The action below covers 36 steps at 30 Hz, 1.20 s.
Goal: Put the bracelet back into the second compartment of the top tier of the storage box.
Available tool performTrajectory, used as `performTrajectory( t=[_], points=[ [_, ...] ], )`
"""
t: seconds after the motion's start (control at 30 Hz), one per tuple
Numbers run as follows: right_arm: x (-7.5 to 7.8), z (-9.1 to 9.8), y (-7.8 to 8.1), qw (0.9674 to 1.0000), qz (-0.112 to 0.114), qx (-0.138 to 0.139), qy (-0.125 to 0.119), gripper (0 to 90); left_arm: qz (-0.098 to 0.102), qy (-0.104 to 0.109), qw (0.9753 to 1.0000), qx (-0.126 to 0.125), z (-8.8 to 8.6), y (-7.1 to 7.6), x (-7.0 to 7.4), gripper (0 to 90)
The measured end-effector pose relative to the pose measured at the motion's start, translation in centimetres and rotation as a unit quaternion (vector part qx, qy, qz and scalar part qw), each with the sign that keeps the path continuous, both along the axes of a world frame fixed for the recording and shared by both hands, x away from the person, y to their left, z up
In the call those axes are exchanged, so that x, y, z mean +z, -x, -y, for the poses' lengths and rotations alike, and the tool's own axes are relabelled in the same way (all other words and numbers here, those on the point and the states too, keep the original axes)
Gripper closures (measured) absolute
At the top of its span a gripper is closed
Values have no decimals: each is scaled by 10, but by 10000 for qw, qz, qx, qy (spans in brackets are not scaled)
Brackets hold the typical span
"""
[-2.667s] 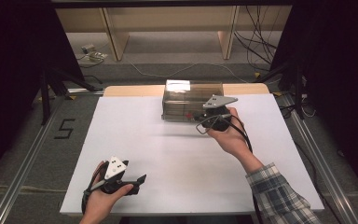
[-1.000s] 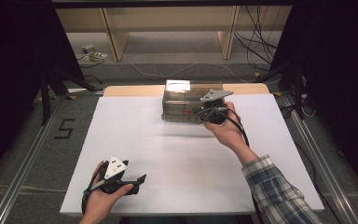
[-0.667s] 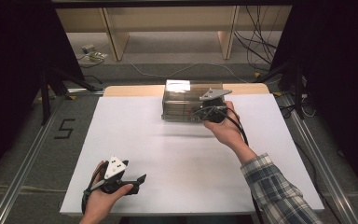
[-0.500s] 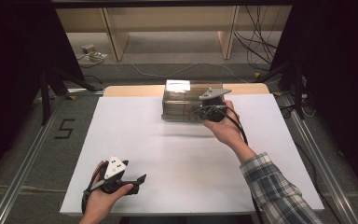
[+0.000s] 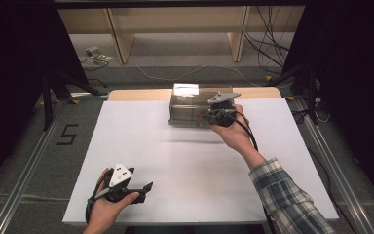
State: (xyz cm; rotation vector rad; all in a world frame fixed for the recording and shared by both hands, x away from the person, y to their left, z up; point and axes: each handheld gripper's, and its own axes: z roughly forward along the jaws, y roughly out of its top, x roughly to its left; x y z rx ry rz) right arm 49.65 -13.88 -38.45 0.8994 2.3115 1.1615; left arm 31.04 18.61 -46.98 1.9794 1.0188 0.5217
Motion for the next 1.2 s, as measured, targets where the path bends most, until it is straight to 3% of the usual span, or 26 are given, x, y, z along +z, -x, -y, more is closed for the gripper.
performTrajectory(
  t=[1.2],
  points=[
    [-11,-5,-18,9997,-169,-184,65,900,8,1,10000,-15,0,0,0,163]
  ],
)
